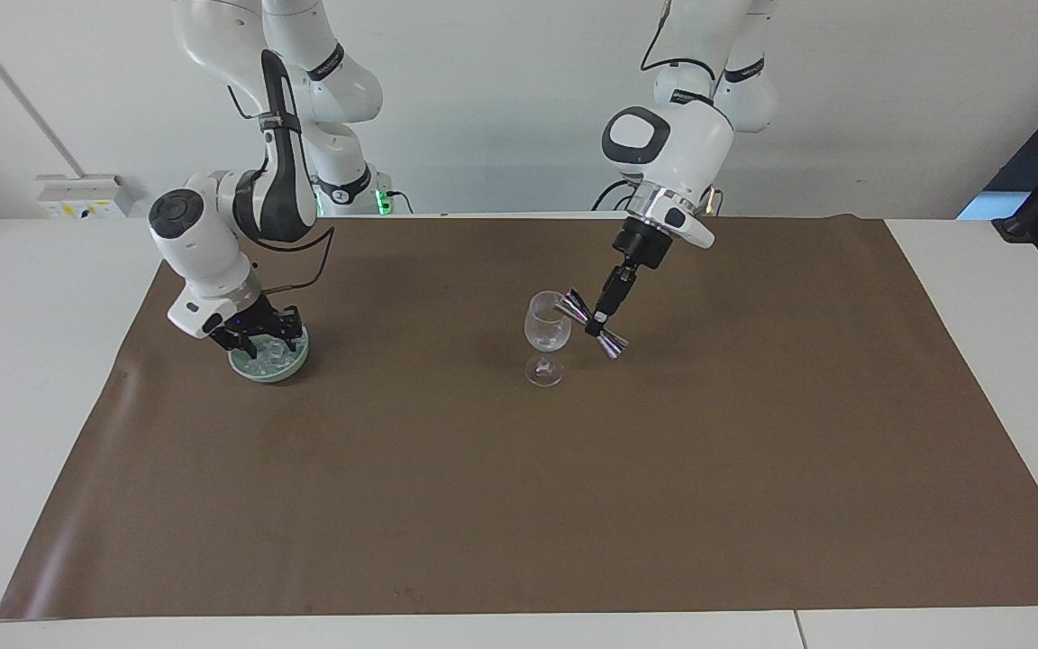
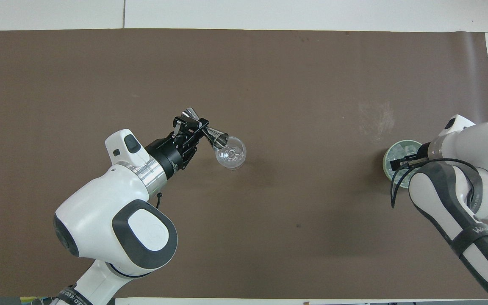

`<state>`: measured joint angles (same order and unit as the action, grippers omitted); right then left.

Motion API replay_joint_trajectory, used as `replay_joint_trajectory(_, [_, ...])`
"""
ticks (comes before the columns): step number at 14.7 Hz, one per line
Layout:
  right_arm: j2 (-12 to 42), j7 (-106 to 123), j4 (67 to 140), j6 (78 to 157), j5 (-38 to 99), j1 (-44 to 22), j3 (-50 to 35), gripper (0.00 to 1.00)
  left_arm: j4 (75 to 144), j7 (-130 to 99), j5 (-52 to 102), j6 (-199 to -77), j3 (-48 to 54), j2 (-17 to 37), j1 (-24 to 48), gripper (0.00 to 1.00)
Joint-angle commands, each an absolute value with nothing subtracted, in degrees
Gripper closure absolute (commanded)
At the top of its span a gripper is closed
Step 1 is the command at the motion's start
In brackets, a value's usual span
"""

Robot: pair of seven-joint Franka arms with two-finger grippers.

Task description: Pour wine and add ice with both arms

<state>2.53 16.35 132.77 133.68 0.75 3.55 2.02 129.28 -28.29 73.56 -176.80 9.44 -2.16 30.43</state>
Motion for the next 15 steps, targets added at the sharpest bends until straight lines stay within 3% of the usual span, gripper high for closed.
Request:
replay_joint_trajectory(1, [1.50, 18.19, 134.47, 134.82, 1.23, 4.66, 1.58, 0.42, 128.23, -25.14, 73.04, -178.68, 9.14, -1.41, 31.03, 1.00])
replay_joint_trajectory(5, [1.49, 18.28, 134.56, 134.82, 1.23, 4.66, 1.58, 0.68, 127.62, -17.50, 73.04, -179.38, 9.14, -1.23, 31.11, 1.00])
replay_joint_trajectory(15, [1.49, 18.19, 134.39, 134.56, 1.23, 4.57, 1.58, 0.97, 126.30, -14.79, 72.69, -179.47, 9.14, -0.44, 32.87, 1.00])
